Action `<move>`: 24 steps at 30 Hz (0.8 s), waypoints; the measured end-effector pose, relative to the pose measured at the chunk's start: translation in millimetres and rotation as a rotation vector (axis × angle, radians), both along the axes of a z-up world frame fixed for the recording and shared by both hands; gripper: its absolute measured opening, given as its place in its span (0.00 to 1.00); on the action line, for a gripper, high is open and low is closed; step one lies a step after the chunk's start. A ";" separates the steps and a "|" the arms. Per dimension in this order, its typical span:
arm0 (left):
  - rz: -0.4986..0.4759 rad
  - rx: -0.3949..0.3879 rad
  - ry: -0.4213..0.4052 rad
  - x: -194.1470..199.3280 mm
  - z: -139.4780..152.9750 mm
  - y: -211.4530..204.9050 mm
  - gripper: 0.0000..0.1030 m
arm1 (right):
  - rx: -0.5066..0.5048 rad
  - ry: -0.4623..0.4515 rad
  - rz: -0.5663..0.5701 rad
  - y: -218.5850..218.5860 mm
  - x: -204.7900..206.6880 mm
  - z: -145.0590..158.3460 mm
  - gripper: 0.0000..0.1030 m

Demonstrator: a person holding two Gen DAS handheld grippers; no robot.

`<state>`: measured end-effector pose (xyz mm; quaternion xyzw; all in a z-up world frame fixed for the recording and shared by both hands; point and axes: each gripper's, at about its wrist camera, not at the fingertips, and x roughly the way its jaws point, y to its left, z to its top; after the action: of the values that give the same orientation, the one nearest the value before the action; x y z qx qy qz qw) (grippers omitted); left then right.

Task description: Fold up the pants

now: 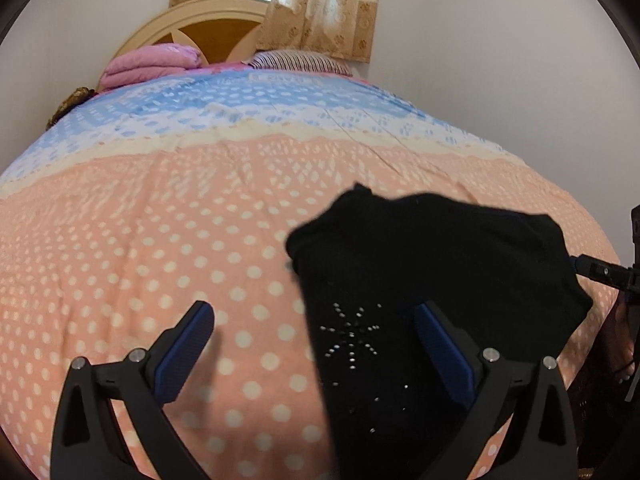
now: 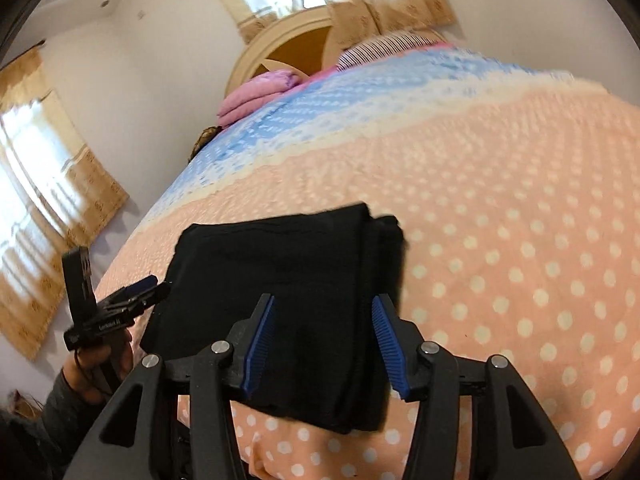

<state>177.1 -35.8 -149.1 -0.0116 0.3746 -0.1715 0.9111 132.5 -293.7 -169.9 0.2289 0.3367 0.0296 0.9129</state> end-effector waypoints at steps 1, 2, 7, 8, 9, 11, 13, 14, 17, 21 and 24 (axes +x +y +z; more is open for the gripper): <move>-0.004 -0.005 0.001 0.9 -2.3 -1.9 1.00 | 0.009 0.011 -0.003 -1.7 2.2 -3.3 0.50; -0.006 -0.013 0.004 2.6 -5.1 -3.2 1.00 | 0.015 0.026 -0.007 -3.0 4.7 -7.0 0.50; -0.012 -0.095 0.045 12.7 -12.0 3.0 1.00 | 0.066 0.038 -0.019 -11.4 -5.9 -22.6 0.50; -0.014 -0.101 0.047 13.9 -12.6 3.2 1.00 | 0.082 0.034 -0.021 -13.0 -4.8 -23.9 0.50; -0.014 -0.104 0.048 15.8 -12.1 2.9 1.00 | 0.091 0.029 -0.023 -13.4 -6.7 -25.0 0.50; -0.022 -0.100 0.050 18.1 -11.9 0.0 0.99 | 0.098 0.020 -0.027 -12.9 -5.9 -27.9 0.50; -0.028 -0.100 0.055 21.7 -12.9 -2.5 0.99 | 0.098 0.014 -0.030 -11.9 -6.0 -31.1 0.50; -0.032 -0.106 0.056 23.1 -13.0 -3.1 0.96 | 0.102 0.013 -0.033 -11.7 -4.8 -31.2 0.50; -0.055 -0.136 0.063 23.6 -11.8 -3.5 0.83 | 0.098 0.013 -0.038 -8.0 -6.8 -30.7 0.50; -0.089 -0.167 0.072 19.7 -11.2 -4.0 0.67 | 0.125 0.006 -0.018 -8.1 -6.8 -30.6 0.44; -0.092 -0.187 0.078 21.2 -12.6 -2.8 0.61 | 0.169 0.006 -0.005 -11.3 -5.6 -33.7 0.36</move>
<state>198.2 -38.6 -161.7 -0.0860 0.3923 -0.2468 0.8819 126.9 -305.0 -203.7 0.3060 0.3354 0.0550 0.8893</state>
